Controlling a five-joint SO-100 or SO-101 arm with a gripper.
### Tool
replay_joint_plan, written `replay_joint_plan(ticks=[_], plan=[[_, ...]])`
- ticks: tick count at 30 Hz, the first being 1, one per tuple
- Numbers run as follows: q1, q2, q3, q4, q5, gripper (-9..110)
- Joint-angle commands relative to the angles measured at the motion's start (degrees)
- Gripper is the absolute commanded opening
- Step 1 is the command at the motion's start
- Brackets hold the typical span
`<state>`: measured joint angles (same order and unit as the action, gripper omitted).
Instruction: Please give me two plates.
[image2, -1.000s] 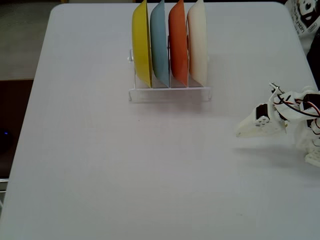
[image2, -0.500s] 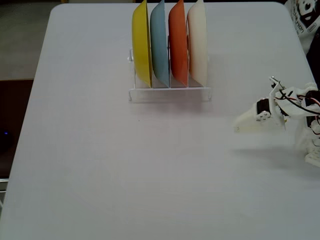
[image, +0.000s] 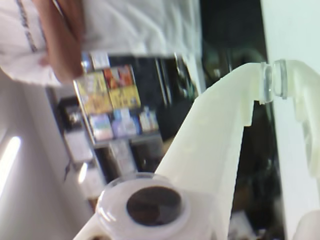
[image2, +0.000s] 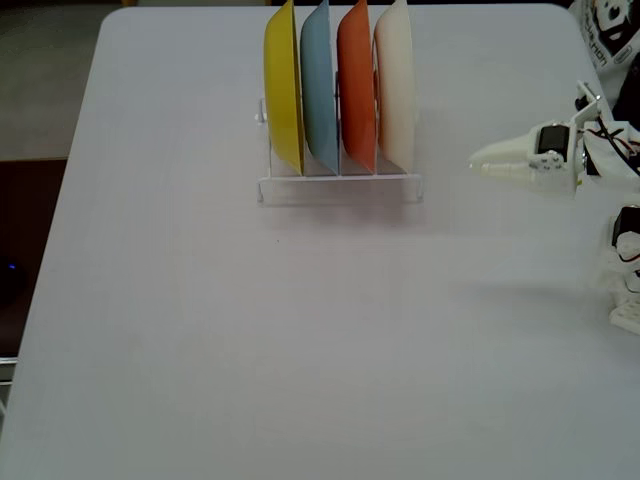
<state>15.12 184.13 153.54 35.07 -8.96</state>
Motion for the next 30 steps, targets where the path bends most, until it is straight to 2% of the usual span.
replay_joint_plan(ticks=[1, 5, 12, 18, 30], plan=[[4.5, -4.3, -8.2, -1.8, -4.2, 3], [8.0, -10.5, -14.7, -1.7, -9.7, 12], [11.8, -22.1, -26.5, 0.4, -19.0, 38], [13.2, -34.5, -38.3, 1.9, -24.7, 43], [13.5, -56.2, -52.8, 2.3, -27.4, 46]])
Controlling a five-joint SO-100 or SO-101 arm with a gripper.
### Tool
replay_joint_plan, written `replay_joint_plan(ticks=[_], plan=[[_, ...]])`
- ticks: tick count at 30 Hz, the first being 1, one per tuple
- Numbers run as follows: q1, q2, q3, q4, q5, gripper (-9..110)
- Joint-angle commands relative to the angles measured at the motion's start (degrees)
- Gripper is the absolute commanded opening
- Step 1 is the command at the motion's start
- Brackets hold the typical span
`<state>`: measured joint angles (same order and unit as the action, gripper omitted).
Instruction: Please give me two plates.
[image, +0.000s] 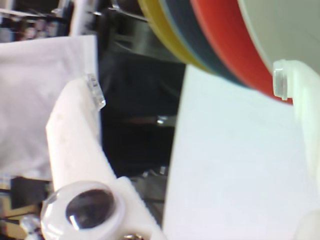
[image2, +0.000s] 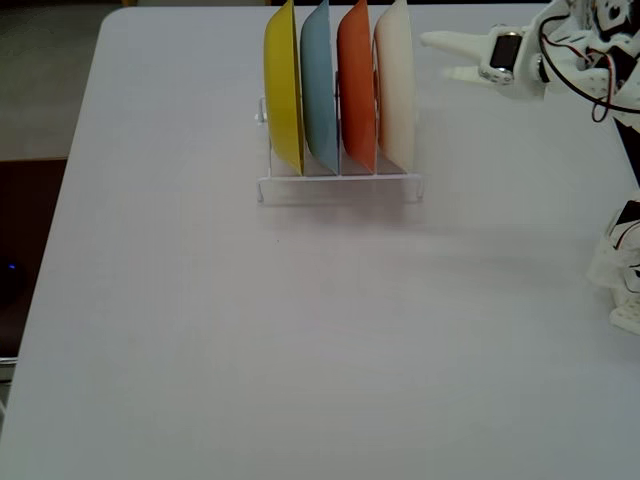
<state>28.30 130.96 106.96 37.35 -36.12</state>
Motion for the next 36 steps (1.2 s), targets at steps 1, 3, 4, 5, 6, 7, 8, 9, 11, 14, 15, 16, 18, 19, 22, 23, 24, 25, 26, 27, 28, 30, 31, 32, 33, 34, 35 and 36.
replay_joint_plan(ticks=[1, 3, 4, 5, 6, 7, 8, 9, 11, 14, 15, 16, 18, 19, 22, 23, 24, 25, 26, 27, 28, 30, 31, 32, 33, 34, 35, 36], plan=[[0.5, -4.6, -7.5, 0.0, -0.4, 46], [0.6, -7.2, -9.6, 0.1, -0.8, 46], [0.7, -8.4, -10.6, 0.3, -0.9, 46], [0.8, -9.7, -11.8, 0.6, -1.0, 46], [0.9, -10.8, -12.9, 1.1, -1.1, 46], [1.1, -11.7, -13.9, 1.2, -1.4, 46], [1.2, -12.7, -14.8, 1.5, -1.7, 46], [1.4, -13.5, -15.7, 1.8, -1.8, 46], [1.5, -14.9, -17.0, 1.9, -1.9, 46], [1.8, -16.4, -18.1, 3.8, -1.7, 46], [1.9, -16.9, -18.2, 4.1, -1.3, 46], [2.2, -17.4, -18.3, 4.6, -1.1, 46], [2.4, -18.5, -19.4, 5.8, -1.1, 46], [2.5, -19.4, -20.6, 6.6, -1.1, 45], [2.7, -21.9, -22.8, 7.1, -1.1, 43], [2.8, -22.6, -23.4, 7.1, -1.1, 42], [2.9, -23.2, -24.0, 7.1, -1.1, 40], [2.9, -23.8, -24.8, 7.1, -1.2, 37], [2.9, -24.3, -25.6, 7.1, -1.4, 34], [2.9, -24.8, -26.3, 7.1, -1.5, 29], [2.9, -25.1, -26.6, 7.1, -1.6, 25], [2.9, -25.2, -27.0, 7.1, -1.6, 15], [2.7, -25.2, -27.1, 7.1, -1.7, 10], [2.7, -25.2, -27.2, 7.3, -1.7, 5], [2.5, -25.2, -27.8, 7.9, -1.4, 0], [2.5, -25.2, -28.5, 9.1, -1.3, 0], [2.5, -25.2, -29.5, 10.8, -1.2, 0], [2.8, -25.2, -30.8, 12.0, -1.2, 0]])
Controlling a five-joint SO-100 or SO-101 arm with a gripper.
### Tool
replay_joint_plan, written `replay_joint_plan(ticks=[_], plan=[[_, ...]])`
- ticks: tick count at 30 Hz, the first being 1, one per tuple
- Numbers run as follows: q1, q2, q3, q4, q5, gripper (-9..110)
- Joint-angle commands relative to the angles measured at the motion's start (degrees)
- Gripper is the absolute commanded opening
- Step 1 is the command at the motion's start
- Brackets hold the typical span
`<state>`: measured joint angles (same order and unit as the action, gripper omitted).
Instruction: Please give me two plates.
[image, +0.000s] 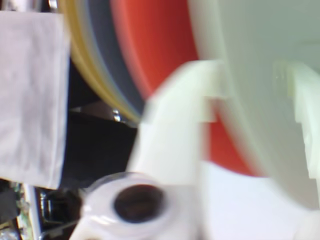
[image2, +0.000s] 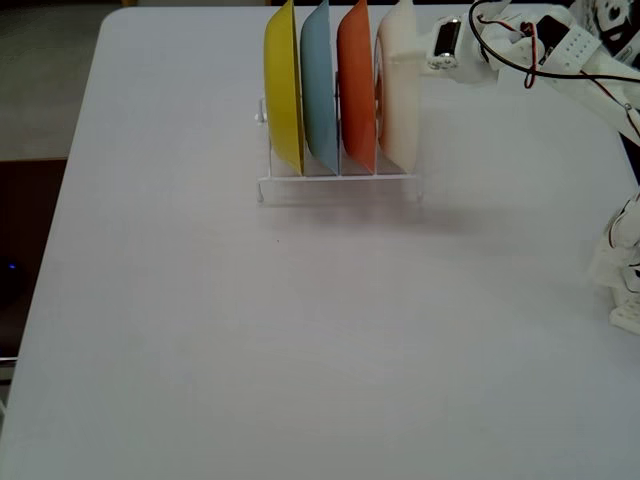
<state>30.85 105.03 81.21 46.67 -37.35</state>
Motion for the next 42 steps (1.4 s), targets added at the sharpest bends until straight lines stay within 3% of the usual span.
replay_joint_plan(ticks=[1, 12, 18, 30, 42], plan=[[0.5, 0.7, -6.2, 3.8, -0.2, 0], [2.9, 2.2, -25.6, 22.0, -5.9, 0], [2.5, 2.4, -35.8, 24.6, -6.9, -1], [4.3, 11.2, -41.2, 34.3, 5.3, -1], [-4.3, 21.2, -43.8, 33.1, 10.8, -1]])
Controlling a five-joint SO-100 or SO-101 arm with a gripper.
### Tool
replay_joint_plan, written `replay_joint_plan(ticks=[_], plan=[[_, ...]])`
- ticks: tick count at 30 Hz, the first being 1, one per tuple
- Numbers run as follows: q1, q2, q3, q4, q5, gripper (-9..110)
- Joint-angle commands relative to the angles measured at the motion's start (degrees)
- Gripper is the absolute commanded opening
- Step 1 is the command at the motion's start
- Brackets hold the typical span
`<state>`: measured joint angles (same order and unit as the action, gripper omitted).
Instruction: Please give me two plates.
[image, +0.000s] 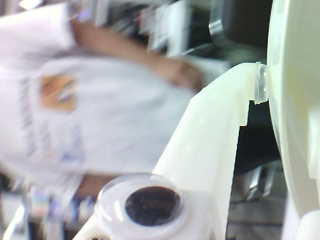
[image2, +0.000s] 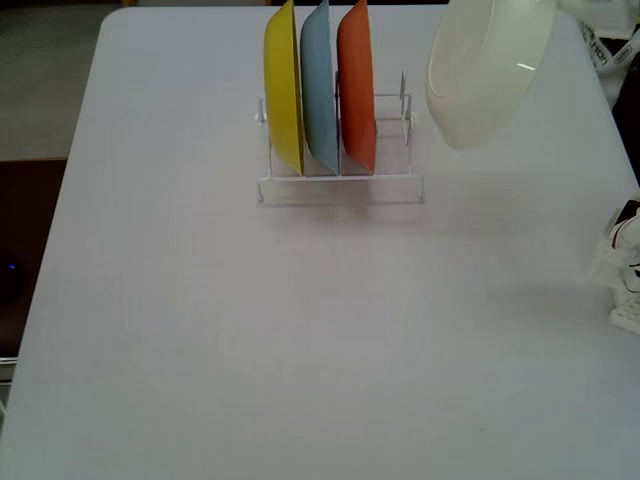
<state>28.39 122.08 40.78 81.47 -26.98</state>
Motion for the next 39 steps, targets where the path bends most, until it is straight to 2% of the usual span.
replay_joint_plan(ticks=[1, 12, 17, 21, 26, 39], plan=[[-2.8, 5.0, -3.3, -1.9, 1.0, -1], [-12.1, 14.8, 9.1, -11.8, 13.1, -1], [-21.4, 17.3, 21.6, -25.2, 16.8, -1], [-31.7, 17.3, 29.2, -37.8, 15.2, -1], [-38.3, 15.3, 30.8, -47.6, 13.6, -1], [-43.2, 4.4, 30.8, -68.3, 9.0, -1]])
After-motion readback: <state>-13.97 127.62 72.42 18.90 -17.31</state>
